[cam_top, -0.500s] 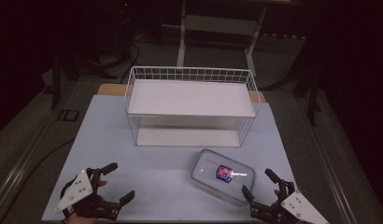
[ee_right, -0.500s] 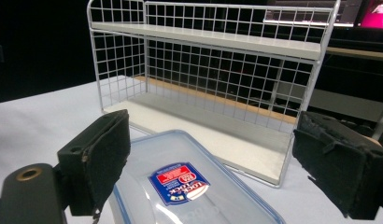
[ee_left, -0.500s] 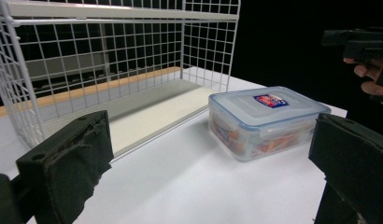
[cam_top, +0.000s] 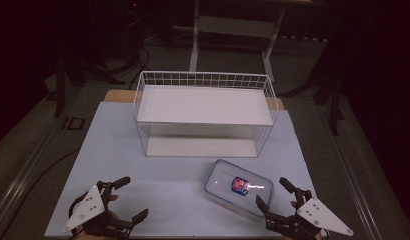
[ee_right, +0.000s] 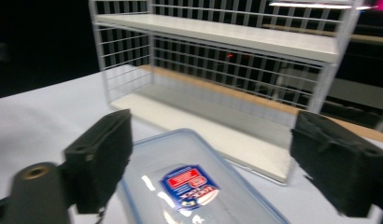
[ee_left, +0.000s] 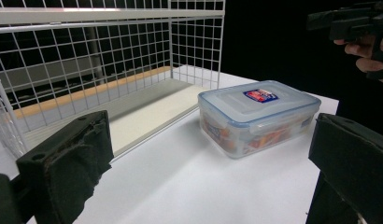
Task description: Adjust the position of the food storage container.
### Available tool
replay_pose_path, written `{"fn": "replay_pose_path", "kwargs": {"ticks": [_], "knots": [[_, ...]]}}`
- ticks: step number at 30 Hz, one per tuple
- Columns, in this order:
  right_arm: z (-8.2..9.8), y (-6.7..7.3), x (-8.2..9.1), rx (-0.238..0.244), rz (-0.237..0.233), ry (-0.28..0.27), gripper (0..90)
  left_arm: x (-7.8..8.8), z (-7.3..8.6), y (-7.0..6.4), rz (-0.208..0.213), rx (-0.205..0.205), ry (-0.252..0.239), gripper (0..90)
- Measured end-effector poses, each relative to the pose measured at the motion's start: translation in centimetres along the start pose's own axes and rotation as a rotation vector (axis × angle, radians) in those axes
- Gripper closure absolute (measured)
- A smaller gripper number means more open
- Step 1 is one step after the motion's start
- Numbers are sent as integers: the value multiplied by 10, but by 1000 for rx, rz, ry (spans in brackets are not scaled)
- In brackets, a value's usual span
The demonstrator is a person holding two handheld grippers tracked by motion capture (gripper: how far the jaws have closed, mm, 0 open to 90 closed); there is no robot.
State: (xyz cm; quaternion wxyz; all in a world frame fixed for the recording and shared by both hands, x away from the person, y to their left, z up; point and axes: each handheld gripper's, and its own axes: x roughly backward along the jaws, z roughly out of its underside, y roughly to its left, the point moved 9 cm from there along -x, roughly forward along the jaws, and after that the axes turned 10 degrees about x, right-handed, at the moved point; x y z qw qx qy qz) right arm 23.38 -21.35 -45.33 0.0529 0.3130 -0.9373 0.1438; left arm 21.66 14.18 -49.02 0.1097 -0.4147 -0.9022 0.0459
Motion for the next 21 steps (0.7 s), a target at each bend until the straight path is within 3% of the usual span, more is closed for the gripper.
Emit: {"fn": "replay_pose_path", "kwargs": {"ticks": [3,6,7,11,14,16,18,21], "knots": [[1,2,0,-4,-36,19,237,0,-1,1,4,9,-2,0],[15,8,-5,-45,-112,93,349,0,-1,1,3,10,-5,0],[19,10,-5,-45,-112,111,397,0,-1,1,2,9,-5,0],[38,25,-4,-16,-148,185,586,-1,0,0,4,9,0,0],[46,33,-4,-13,-183,211,656,-2,1,0,8,4,5,0],[56,42,-5,-8,-233,247,787,-3,1,-1,11,2,10,0],[59,46,-6,-12,-275,254,863,-3,2,-1,13,2,14,0],[63,51,-8,-3,-308,271,896,-4,2,0,15,7,15,0]]}}
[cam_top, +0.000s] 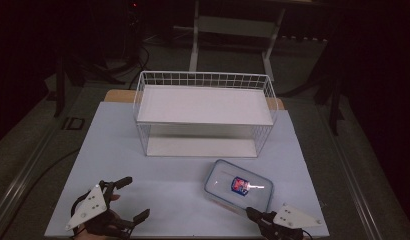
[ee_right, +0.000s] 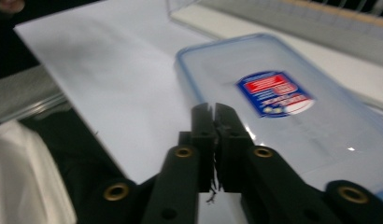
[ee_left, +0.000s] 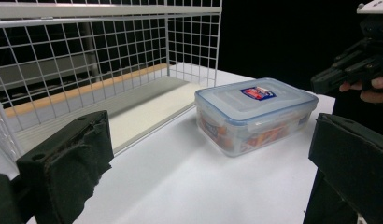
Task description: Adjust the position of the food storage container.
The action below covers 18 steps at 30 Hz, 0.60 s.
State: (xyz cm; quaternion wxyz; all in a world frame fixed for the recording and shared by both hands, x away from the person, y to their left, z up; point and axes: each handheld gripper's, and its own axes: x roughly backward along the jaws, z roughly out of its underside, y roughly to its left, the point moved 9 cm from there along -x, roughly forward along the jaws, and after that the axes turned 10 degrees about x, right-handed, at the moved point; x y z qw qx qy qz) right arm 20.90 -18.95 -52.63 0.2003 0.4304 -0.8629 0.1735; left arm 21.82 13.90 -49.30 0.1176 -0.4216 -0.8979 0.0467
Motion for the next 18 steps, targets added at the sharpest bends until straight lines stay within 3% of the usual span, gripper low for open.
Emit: {"fn": "replay_pose_path", "kwargs": {"ticks": [1,4,14,18], "knots": [[3,4,-4,5,-32,21,898,0,0,0,1,0,-1,0],[9,5,-8,-9,-57,47,898,0,0,0,2,-3,2,0],[25,-1,-16,-19,-40,152,900,-1,1,0,3,-3,9,0],[26,-1,-16,-26,-43,153,900,-1,1,0,5,-3,8,0]]}}
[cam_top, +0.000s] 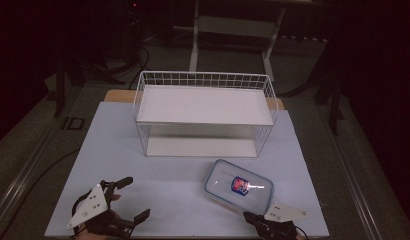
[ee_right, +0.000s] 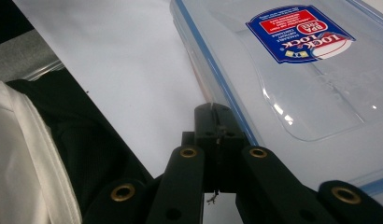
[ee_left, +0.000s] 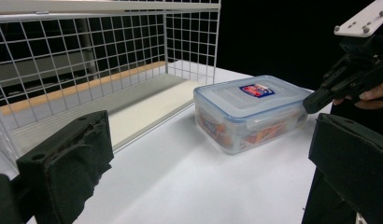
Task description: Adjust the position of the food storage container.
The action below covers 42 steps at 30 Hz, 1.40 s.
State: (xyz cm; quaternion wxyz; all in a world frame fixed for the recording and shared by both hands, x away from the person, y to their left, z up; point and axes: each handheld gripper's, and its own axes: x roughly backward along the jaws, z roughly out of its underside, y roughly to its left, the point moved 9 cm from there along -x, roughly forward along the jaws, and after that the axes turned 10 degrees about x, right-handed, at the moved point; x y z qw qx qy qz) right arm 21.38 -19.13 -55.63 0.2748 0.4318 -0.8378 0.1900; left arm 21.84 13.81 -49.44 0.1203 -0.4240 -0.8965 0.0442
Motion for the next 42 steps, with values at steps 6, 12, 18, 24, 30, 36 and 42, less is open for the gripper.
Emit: {"fn": "replay_pose_path", "kwargs": {"ticks": [6,12,18,24,30,36,42], "knots": [[2,-9,3,-28,29,-4,900,0,0,0,1,0,3,0],[3,-22,5,-32,65,-7,900,-1,1,0,1,1,5,0],[3,-37,6,-55,94,-16,900,-1,1,0,1,-1,5,0],[2,-50,4,-66,118,-20,900,-1,1,-1,1,-2,6,0],[1,-58,2,-64,136,-21,900,-2,2,-1,1,-7,11,0],[0,-66,0,-62,157,-24,900,-2,2,-1,-1,-8,12,0],[-2,-71,1,-70,167,-32,900,-2,2,-1,-1,-6,13,0]]}}
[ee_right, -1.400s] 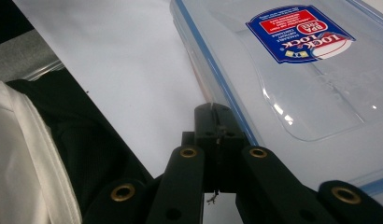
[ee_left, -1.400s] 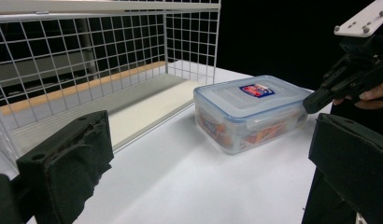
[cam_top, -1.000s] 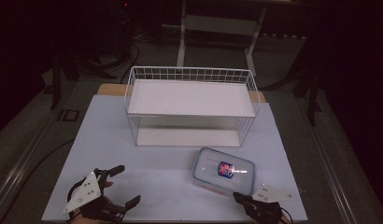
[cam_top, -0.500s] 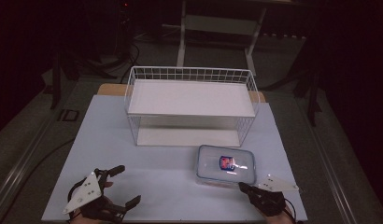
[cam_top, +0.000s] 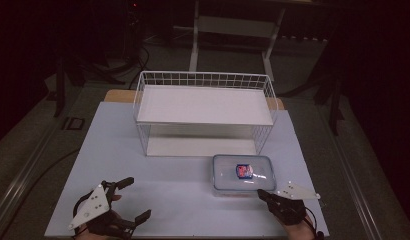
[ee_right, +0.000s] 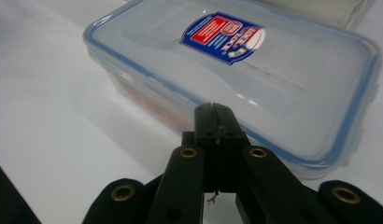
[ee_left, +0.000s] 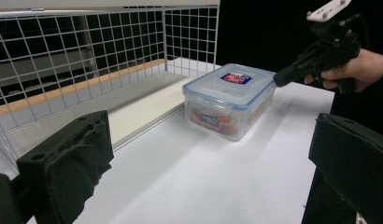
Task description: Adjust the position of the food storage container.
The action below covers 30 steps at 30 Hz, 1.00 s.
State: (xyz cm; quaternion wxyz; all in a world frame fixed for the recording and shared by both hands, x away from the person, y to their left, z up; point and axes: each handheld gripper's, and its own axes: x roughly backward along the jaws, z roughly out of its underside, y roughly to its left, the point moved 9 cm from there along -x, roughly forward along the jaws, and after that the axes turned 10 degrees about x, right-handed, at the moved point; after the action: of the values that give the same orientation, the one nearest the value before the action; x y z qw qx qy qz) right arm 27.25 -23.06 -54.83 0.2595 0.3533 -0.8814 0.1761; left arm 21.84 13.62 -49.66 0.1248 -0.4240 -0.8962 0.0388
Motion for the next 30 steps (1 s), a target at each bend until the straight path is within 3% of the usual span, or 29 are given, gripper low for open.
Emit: {"fn": "replay_pose_path", "kwargs": {"ticks": [2,6,10,11,13,15,22,25,30], "knots": [[-5,-4,5,-1,11,-25,899,0,0,0,0,2,0,0],[-13,-27,15,-14,74,-51,900,-1,0,0,0,3,0,0],[-9,-56,15,-20,148,-25,900,-1,0,0,0,3,0,0],[-9,-56,15,-20,148,-25,900,-1,0,0,0,3,0,0],[0,-75,8,-34,177,8,900,-2,1,1,0,10,1,0],[4,-81,2,-55,174,16,900,-3,1,1,0,11,2,0],[10,-87,-16,-46,163,47,900,-4,2,0,0,8,9,0],[9,-87,-17,-71,148,27,900,-3,3,0,2,7,13,0],[6,-81,-20,-57,137,29,900,-5,4,-1,6,7,16,0]]}}
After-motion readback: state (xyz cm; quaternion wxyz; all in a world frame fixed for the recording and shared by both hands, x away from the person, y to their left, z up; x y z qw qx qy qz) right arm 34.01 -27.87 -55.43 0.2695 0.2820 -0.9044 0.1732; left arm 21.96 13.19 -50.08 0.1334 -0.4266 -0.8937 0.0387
